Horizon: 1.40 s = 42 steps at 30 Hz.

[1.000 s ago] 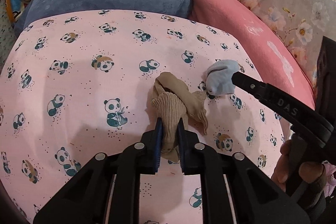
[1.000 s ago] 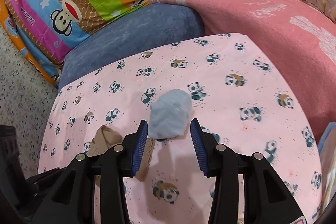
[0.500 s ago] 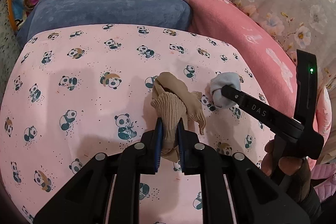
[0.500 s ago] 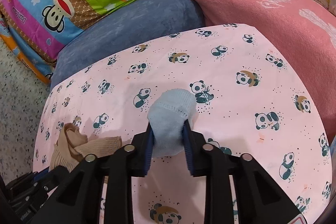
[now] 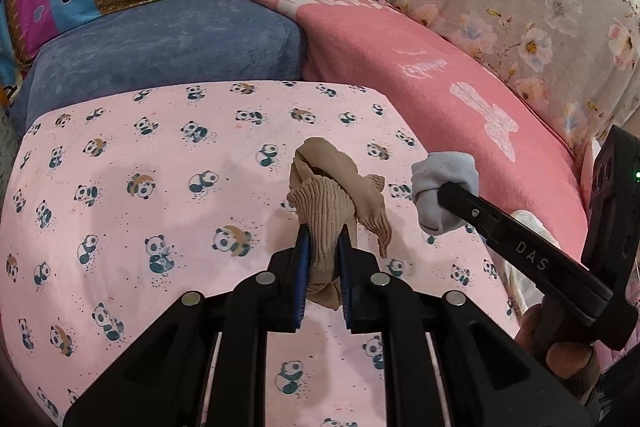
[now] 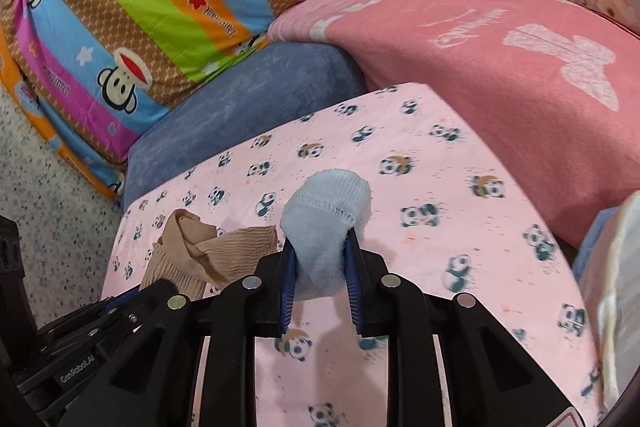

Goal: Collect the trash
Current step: 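Carry the beige stocking and light blue sock with both grippers over the bin, then open both grippers to drop the stocking and sock into the bin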

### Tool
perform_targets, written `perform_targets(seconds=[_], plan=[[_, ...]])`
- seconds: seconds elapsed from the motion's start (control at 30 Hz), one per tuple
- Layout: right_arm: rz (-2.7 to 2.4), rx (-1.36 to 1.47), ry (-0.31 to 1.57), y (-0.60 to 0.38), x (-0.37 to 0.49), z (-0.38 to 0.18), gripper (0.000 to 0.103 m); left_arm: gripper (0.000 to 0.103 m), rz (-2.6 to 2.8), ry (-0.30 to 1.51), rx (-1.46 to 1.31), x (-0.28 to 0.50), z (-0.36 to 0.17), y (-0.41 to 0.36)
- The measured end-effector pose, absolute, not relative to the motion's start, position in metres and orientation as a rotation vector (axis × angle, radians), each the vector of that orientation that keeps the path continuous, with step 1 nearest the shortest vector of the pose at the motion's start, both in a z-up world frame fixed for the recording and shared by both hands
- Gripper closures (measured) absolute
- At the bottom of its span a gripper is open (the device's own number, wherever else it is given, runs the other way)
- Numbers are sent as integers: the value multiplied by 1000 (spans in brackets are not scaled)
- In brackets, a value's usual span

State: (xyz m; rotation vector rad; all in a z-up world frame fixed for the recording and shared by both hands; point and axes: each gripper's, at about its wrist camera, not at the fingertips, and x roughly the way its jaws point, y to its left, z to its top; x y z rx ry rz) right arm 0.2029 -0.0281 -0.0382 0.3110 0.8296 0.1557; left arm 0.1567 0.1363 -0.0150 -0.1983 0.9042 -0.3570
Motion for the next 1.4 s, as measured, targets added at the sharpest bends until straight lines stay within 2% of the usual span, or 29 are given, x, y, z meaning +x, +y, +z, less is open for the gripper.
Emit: perform_targets(seconds=[0.63,1.4], plan=[[-62,443,679,-189,86,4,80,90,-588,841,-39,112,26,-8],[-251,578,639,-323,10,-18,78,88,-765,876,147,83,19,-141]])
